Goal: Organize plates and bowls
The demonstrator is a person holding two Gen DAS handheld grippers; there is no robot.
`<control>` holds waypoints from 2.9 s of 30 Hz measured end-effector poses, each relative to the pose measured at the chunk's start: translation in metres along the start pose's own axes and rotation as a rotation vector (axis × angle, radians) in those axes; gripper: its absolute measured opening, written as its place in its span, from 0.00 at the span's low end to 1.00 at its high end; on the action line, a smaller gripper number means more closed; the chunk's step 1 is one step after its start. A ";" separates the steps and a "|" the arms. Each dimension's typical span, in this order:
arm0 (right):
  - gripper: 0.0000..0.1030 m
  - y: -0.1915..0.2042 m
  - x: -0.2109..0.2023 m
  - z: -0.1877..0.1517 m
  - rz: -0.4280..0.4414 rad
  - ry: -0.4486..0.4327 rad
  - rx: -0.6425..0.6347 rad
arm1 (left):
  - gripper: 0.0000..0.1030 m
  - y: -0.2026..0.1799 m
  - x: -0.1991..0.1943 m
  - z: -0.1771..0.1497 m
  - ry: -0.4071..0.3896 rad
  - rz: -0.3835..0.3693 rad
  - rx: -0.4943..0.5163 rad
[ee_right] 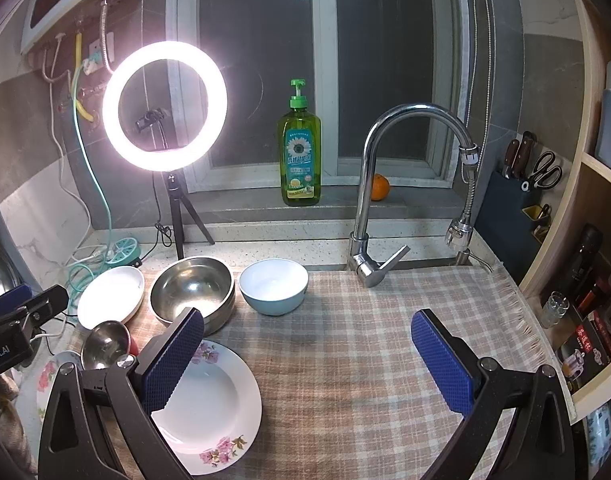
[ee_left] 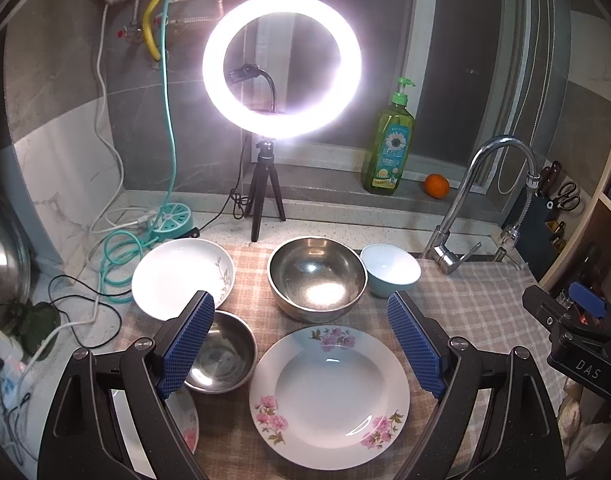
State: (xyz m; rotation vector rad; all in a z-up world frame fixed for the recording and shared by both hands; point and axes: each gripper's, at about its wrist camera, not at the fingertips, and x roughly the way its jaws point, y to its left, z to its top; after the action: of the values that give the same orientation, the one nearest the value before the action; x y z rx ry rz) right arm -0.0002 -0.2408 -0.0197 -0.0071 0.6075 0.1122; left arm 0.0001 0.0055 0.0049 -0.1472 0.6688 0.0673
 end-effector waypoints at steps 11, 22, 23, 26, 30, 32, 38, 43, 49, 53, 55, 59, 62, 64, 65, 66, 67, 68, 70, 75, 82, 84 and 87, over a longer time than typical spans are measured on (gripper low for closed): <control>1.00 -0.001 0.010 0.000 -0.005 0.025 0.008 | 0.86 0.000 0.004 0.001 0.001 0.001 0.003; 1.00 -0.002 0.012 0.003 -0.005 0.026 0.009 | 0.86 -0.005 0.010 0.003 -0.004 0.001 0.015; 1.00 -0.002 0.012 0.003 -0.003 0.028 0.009 | 0.86 -0.006 0.010 0.002 -0.006 0.000 0.016; 1.00 -0.002 0.012 0.003 -0.003 0.031 0.008 | 0.86 -0.007 0.009 0.001 -0.010 0.000 0.020; 1.00 -0.002 0.012 0.002 -0.003 0.032 0.009 | 0.86 -0.008 0.008 0.001 -0.010 -0.001 0.026; 1.00 -0.002 0.013 0.002 -0.004 0.032 0.008 | 0.86 -0.009 0.008 0.001 -0.009 -0.002 0.029; 1.00 -0.003 0.013 0.001 -0.005 0.032 0.008 | 0.86 -0.010 0.009 0.001 -0.006 -0.005 0.033; 1.00 -0.003 0.014 0.000 -0.007 0.031 0.007 | 0.86 -0.012 0.007 -0.001 -0.010 -0.005 0.041; 1.00 -0.003 0.013 -0.001 -0.013 0.029 0.005 | 0.86 -0.013 0.007 -0.001 -0.011 -0.003 0.045; 1.00 -0.003 0.014 0.000 -0.020 0.032 0.004 | 0.86 -0.015 0.008 0.000 -0.012 -0.006 0.049; 1.00 -0.004 0.014 0.000 -0.021 0.032 0.007 | 0.86 -0.016 0.008 0.000 -0.012 -0.007 0.054; 1.00 -0.004 0.014 0.001 -0.025 0.033 0.006 | 0.86 -0.017 0.008 0.000 -0.010 -0.011 0.059; 1.00 -0.005 0.014 0.001 -0.025 0.035 0.007 | 0.86 -0.018 0.008 0.000 -0.008 -0.013 0.062; 0.99 -0.005 0.015 0.001 -0.027 0.037 0.007 | 0.86 -0.018 0.008 0.000 -0.008 -0.013 0.063; 1.00 -0.005 0.015 0.001 -0.026 0.038 0.008 | 0.86 -0.018 0.008 0.000 -0.008 -0.014 0.062; 1.00 -0.006 0.014 0.001 -0.027 0.037 0.008 | 0.86 -0.018 0.008 0.000 -0.008 -0.014 0.062; 1.00 -0.005 0.014 0.001 -0.028 0.036 0.006 | 0.86 -0.018 0.008 0.000 -0.009 -0.013 0.063; 1.00 -0.006 0.014 0.001 -0.028 0.036 0.006 | 0.86 -0.018 0.008 0.000 -0.007 -0.013 0.063; 1.00 -0.006 0.015 0.000 -0.028 0.037 0.003 | 0.86 -0.018 0.009 0.000 -0.004 -0.014 0.061; 1.00 -0.006 0.020 -0.005 -0.007 0.063 -0.007 | 0.86 -0.015 0.012 -0.004 0.022 -0.021 0.053; 1.00 -0.006 0.035 -0.016 0.069 0.118 -0.003 | 0.85 0.001 0.026 -0.017 0.099 -0.033 -0.001; 1.00 -0.007 0.041 -0.019 0.094 0.140 0.002 | 0.85 0.007 0.028 -0.021 0.115 -0.032 -0.014; 0.99 -0.009 0.049 -0.023 0.122 0.165 0.013 | 0.82 0.013 0.030 -0.029 0.139 -0.022 -0.025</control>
State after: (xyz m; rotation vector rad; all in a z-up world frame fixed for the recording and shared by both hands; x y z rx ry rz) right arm 0.0275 -0.2457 -0.0663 0.0333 0.7737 0.2279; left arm 0.0049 0.0145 -0.0379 -0.1849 0.8052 0.0444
